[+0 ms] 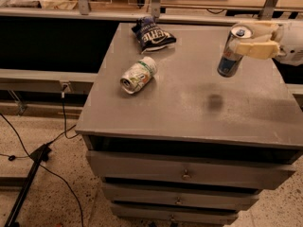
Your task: Place redbull can upright
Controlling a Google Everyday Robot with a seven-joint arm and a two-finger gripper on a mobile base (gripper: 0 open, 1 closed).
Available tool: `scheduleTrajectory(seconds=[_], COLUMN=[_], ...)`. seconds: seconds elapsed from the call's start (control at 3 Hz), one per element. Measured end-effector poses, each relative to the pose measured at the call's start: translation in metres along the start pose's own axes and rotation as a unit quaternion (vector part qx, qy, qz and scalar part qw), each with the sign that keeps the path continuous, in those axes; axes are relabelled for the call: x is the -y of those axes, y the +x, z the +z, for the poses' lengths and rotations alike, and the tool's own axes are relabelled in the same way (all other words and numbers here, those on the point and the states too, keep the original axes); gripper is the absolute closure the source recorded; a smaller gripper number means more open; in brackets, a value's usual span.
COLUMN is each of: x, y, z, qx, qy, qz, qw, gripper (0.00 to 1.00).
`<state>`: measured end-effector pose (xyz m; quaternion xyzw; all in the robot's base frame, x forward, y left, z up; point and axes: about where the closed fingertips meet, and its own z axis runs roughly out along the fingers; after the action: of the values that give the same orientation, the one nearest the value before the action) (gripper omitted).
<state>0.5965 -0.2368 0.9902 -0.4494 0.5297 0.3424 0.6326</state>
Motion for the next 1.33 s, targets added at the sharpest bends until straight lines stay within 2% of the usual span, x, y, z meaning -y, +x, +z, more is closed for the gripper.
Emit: scheduleTrajectory(seconds=[0.33, 1.0, 1.33], x=[0.004, 0.008, 0.008], y=[0.022, 0.051, 0.055], z=[0.007, 0.003, -0.001], qx=[-0.017, -0.013, -0.005], qy=[0.011, 0.035, 0.039], qz=[-0.001, 0.067, 0.085], qw=[0.9998, 0.9971, 0.9956], gripper=[0.85, 0.38, 0.15])
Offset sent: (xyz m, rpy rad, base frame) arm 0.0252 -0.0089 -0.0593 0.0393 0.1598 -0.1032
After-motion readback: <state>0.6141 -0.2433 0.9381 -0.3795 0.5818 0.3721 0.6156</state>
